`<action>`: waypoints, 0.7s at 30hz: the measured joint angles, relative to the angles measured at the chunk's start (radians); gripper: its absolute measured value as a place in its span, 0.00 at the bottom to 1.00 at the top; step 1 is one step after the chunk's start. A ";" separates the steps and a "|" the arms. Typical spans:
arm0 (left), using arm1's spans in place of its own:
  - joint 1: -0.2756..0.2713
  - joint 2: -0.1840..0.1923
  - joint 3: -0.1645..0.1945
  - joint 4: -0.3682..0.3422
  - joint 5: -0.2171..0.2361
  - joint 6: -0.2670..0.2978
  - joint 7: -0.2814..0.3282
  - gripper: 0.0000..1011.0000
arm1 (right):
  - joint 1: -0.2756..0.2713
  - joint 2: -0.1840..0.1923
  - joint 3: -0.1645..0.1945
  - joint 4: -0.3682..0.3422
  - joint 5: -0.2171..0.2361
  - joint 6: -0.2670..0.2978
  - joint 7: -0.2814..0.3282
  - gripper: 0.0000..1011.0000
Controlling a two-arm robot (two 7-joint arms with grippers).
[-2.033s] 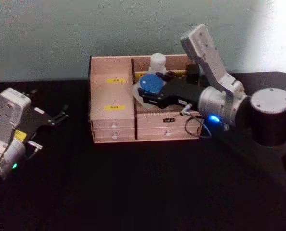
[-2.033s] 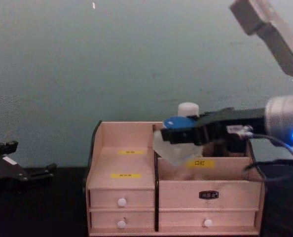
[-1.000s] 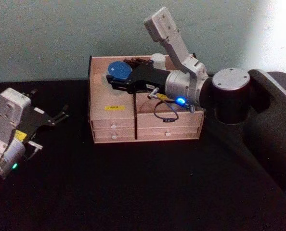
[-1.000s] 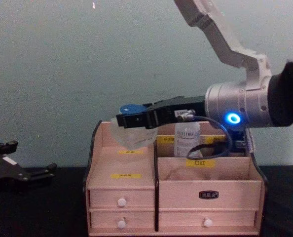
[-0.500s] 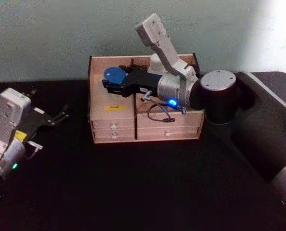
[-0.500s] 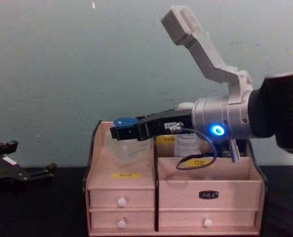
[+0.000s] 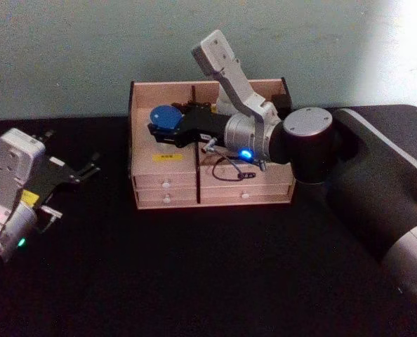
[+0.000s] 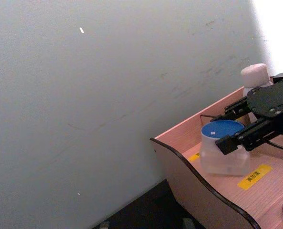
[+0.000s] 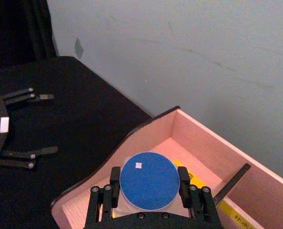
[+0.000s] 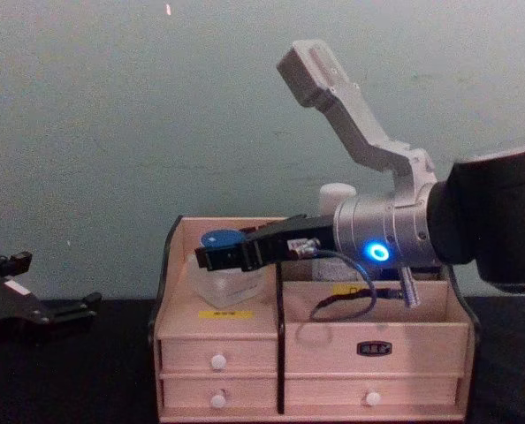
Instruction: Pick up the facial cleanser and watermelon frost from the table and place them into the tiered storage box.
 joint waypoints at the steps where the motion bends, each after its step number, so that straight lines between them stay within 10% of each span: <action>1: 0.000 0.000 0.000 0.000 0.000 0.000 0.000 0.99 | 0.001 -0.001 0.000 0.004 -0.002 -0.001 0.000 0.71; 21: 0.000 0.000 0.000 0.000 0.000 0.000 0.000 0.99 | 0.004 -0.009 0.003 0.022 -0.016 -0.003 -0.002 0.73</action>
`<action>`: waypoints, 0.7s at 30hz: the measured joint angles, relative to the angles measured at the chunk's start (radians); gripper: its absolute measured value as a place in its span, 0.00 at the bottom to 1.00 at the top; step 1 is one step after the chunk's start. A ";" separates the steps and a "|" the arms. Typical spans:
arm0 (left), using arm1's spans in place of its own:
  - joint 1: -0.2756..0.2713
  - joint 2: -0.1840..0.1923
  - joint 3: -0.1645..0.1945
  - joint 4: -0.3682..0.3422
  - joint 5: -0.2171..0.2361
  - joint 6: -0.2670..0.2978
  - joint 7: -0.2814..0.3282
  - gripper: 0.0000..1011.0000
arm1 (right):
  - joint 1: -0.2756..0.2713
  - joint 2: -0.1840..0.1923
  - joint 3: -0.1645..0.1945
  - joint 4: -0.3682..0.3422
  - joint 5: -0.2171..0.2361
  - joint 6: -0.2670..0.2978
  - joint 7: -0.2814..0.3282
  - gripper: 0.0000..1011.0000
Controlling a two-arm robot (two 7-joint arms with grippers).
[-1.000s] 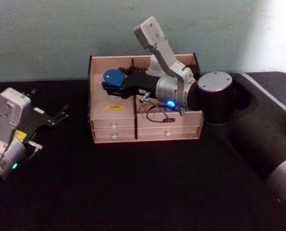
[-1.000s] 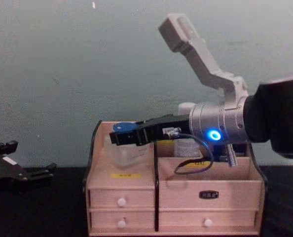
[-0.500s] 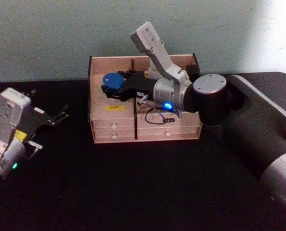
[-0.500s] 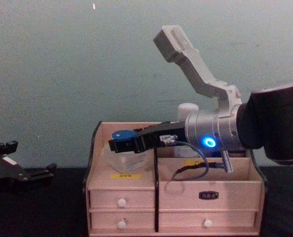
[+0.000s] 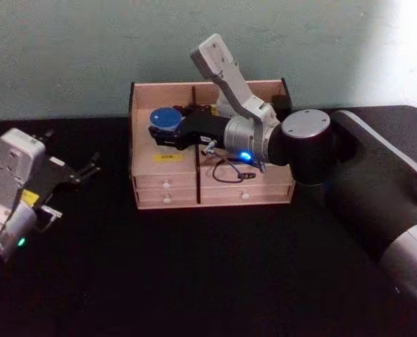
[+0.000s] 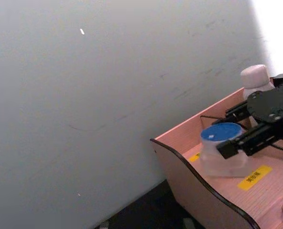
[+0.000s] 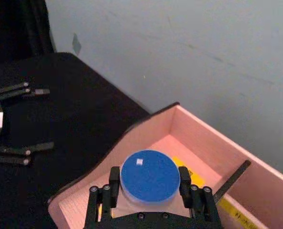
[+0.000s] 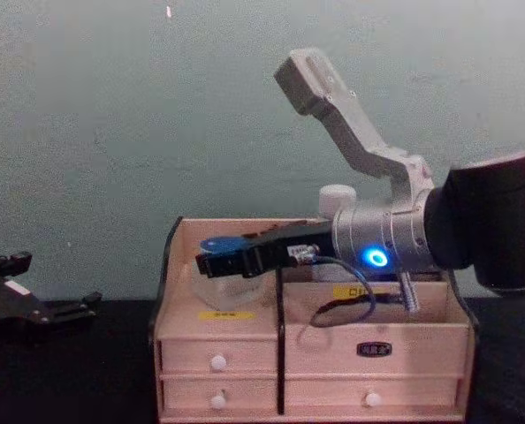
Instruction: Pick up the facial cleanser and watermelon frost from the table and place them into the tiered storage box.
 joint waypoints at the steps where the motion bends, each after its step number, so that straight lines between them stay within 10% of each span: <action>1: 0.000 0.000 0.000 0.000 0.000 0.000 0.000 0.99 | 0.000 0.000 0.000 0.000 0.000 0.001 0.000 0.75; 9: 0.000 0.000 0.000 0.000 0.000 0.000 0.000 0.99 | 0.000 0.001 0.000 0.000 0.000 0.001 0.000 0.99; 21: 0.000 0.000 0.000 0.000 0.000 0.000 0.000 0.99 | 0.000 0.001 0.000 0.000 0.000 0.001 0.000 0.99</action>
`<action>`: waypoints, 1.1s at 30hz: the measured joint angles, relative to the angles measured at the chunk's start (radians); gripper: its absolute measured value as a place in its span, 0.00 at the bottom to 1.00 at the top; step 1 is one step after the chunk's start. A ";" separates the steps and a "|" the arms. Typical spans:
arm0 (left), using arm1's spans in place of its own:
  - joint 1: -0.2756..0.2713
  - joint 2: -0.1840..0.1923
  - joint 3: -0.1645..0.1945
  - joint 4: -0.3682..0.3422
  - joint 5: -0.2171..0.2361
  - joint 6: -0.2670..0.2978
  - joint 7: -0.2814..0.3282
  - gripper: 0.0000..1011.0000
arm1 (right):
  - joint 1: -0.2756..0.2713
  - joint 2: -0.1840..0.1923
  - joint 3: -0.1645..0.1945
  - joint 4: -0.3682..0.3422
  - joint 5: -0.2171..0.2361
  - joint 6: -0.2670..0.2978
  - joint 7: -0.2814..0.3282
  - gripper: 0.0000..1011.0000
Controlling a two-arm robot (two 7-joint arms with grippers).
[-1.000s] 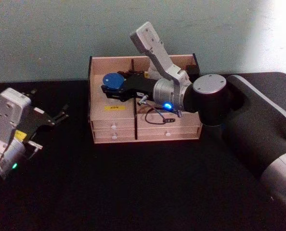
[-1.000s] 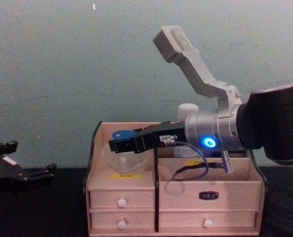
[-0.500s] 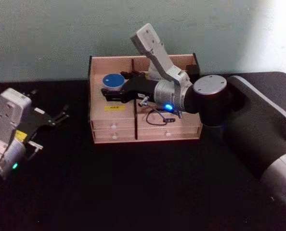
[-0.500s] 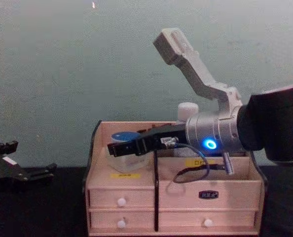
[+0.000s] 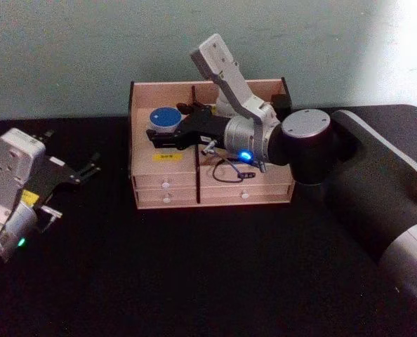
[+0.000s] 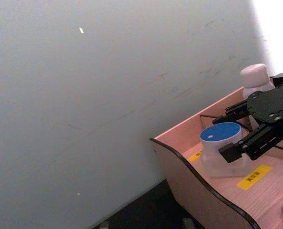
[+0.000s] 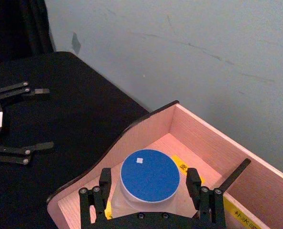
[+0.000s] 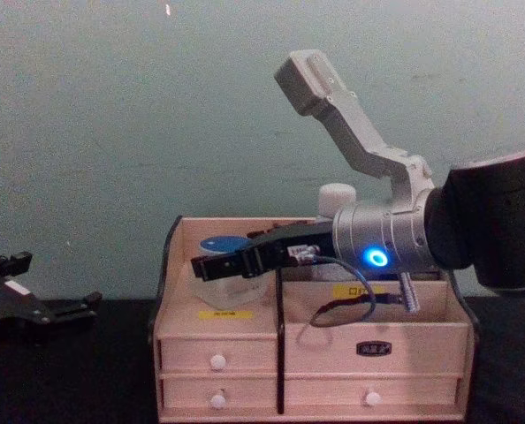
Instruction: Pick up the facial cleanser and watermelon frost from the table and place them into the tiered storage box.
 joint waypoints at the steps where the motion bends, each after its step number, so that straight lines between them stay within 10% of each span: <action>1: 0.000 0.000 0.000 0.000 0.000 0.000 0.000 0.99 | 0.000 0.000 0.000 0.000 0.000 0.000 0.000 0.99; 18: 0.000 0.000 0.000 0.000 0.000 0.000 0.000 0.99 | -0.082 0.063 0.054 -0.201 0.047 0.001 0.002 0.99; 33: 0.000 0.000 0.000 0.000 0.000 0.000 0.000 0.99 | -0.223 0.159 0.185 -0.428 0.081 -0.060 -0.142 0.99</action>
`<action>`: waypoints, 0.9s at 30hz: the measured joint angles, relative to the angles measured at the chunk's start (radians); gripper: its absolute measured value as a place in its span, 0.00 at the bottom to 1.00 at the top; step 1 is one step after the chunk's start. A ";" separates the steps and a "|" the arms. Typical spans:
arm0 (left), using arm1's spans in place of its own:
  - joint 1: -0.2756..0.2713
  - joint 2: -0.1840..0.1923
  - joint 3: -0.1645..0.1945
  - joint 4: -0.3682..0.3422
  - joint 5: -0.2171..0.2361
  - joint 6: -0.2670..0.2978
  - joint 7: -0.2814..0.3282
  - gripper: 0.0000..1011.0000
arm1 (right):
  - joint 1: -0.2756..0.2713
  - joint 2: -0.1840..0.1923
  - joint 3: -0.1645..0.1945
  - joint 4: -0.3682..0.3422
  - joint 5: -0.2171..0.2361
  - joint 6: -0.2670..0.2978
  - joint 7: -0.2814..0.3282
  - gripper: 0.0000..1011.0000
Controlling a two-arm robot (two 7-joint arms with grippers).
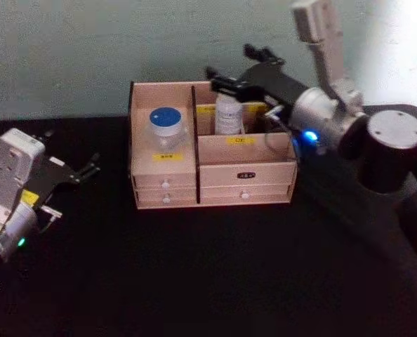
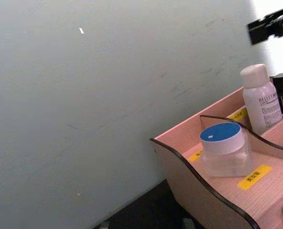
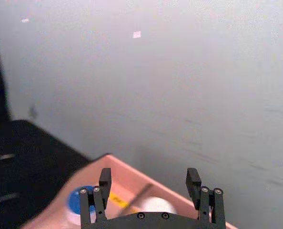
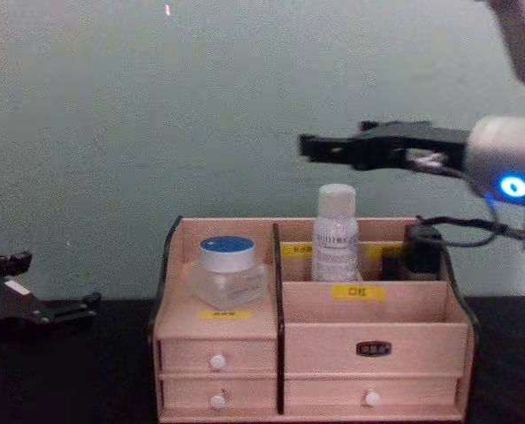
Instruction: Pick up the facial cleanser and watermelon frost from the table and place them into the tiered storage box.
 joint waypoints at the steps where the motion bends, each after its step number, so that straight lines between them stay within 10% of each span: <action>1: 0.000 0.000 0.000 0.000 0.000 0.000 0.000 0.99 | -0.007 0.004 0.010 -0.006 0.001 -0.004 -0.009 0.99; 15: 0.000 0.000 0.000 0.000 0.000 0.000 0.000 0.99 | -0.149 0.020 0.173 -0.024 -0.060 -0.110 -0.218 0.99; 27: 0.000 0.000 0.000 0.000 0.000 0.000 0.000 0.99 | -0.225 0.015 0.233 0.017 -0.082 -0.109 -0.250 0.99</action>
